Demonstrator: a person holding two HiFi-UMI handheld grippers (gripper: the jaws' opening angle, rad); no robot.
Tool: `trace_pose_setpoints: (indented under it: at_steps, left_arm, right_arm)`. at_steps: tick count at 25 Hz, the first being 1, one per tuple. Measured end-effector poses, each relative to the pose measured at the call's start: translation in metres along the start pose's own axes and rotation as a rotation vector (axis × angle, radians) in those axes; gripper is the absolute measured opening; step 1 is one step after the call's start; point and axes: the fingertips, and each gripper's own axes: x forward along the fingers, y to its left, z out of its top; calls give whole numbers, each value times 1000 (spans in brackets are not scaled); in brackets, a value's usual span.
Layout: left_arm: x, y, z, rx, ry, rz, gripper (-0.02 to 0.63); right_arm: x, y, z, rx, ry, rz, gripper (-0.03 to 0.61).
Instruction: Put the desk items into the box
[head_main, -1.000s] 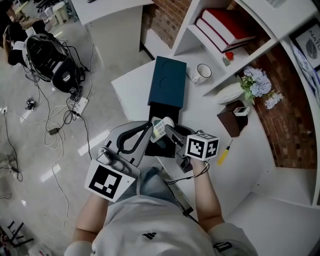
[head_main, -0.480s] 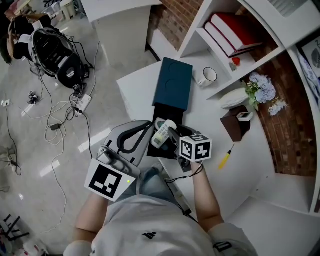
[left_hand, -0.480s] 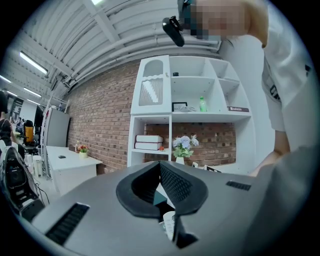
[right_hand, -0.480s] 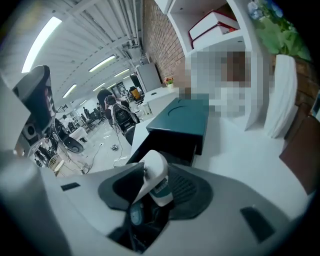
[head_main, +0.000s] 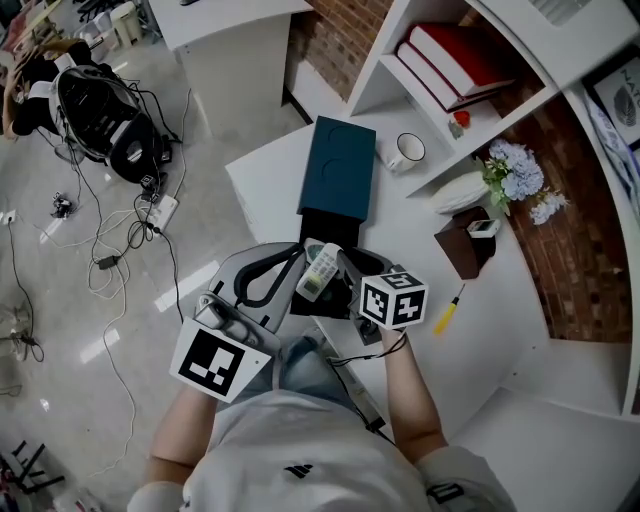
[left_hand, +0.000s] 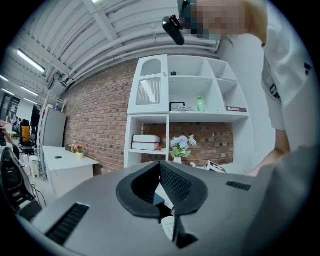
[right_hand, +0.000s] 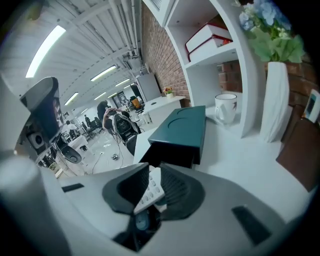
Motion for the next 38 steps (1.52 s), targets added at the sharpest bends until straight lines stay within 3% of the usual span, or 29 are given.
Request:
trace_pose_setpoints:
  at_steps: [4,9,24,38]
  left_arm:
    - [6,-4,4,-3,-10,-29,12]
    - [15,-12,8,2,-17,-84,12]
    - [36,-52,19,12,-40,-294,12]
    - [37,-71,16,12,-34,-381,12]
  right_arm:
    - [-16,8,16,7,-88,5,11]
    - [-40,22,38,27,-191,24,9]
    - [-125,76,85,-85,-458,10,8]
    - [-170,96,97,-114,-604,-23,8]
